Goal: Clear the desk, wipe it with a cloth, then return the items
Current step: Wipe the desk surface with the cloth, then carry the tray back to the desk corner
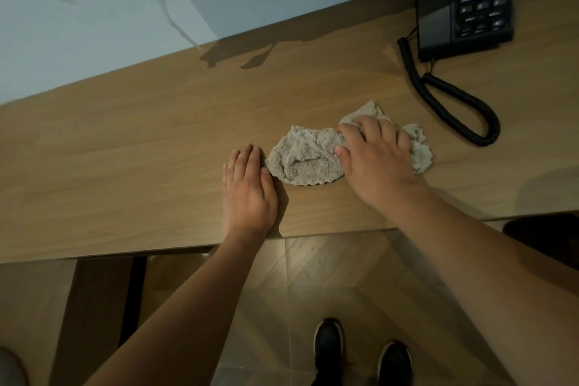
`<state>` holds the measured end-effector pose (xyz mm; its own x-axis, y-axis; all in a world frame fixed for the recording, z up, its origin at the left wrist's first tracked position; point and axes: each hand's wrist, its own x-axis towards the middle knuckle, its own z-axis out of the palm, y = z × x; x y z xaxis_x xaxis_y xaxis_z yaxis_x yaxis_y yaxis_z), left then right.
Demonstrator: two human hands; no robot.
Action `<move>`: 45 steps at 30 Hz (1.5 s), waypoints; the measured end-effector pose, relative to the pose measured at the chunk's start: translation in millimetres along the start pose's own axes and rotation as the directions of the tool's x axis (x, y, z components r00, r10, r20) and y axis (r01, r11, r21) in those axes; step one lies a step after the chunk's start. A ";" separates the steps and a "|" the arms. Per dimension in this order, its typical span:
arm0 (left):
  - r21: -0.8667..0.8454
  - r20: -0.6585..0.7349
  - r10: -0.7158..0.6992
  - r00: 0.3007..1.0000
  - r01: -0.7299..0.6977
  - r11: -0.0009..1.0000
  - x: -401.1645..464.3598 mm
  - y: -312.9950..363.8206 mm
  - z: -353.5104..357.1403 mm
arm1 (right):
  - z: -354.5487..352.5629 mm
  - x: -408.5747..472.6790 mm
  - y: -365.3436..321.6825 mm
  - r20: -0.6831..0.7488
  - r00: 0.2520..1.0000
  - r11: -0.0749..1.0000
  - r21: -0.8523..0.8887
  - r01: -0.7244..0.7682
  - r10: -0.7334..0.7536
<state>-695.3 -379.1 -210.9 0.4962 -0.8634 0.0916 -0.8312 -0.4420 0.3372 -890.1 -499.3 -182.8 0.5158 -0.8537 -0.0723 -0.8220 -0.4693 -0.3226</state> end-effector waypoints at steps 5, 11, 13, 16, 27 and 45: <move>0.014 0.029 0.007 1.000 -0.007 1.000 0.3 0.7 -1.2 | -24.9 -20.6 4.9 -0.010 0.998 0.995 0.080 -0.058 0.059; 0.006 0.003 0.089 0.996 -0.089 0.996 -1.5 42.1 -18.3 | -71.0 -82.4 17.0 -0.122 0.979 0.975 0.175 -0.138 0.161; 0.007 0.003 0.168 0.986 -0.168 0.986 -3.5 74.0 -26.2 | -81.0 -102.9 22.4 -0.112 0.972 0.963 0.201 -0.181 0.206; -0.038 0.049 0.318 0.947 -0.317 0.948 -12.5 124.8 -33.1 | -100.5 -133.2 30.4 -0.122 0.945 0.932 0.245 -0.267 0.303; -0.177 0.096 0.819 0.566 -0.800 0.574 -98.3 298.1 -46.7 | -172.5 -298.3 100.5 -0.272 0.708 0.757 0.295 -0.583 0.651; -0.365 0.095 0.993 0.067 -0.926 0.097 -367.5 569.1 -46.2 | -236.3 -597.7 238.1 -0.387 0.238 0.392 0.388 -0.834 0.891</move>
<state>-1339.1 -302.1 -9.3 -0.8162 -0.5199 0.2519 -0.4488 0.8452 0.2903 -1451.1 -154.2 6.6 -0.7026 -0.7090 0.0610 -0.6589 0.6157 -0.4321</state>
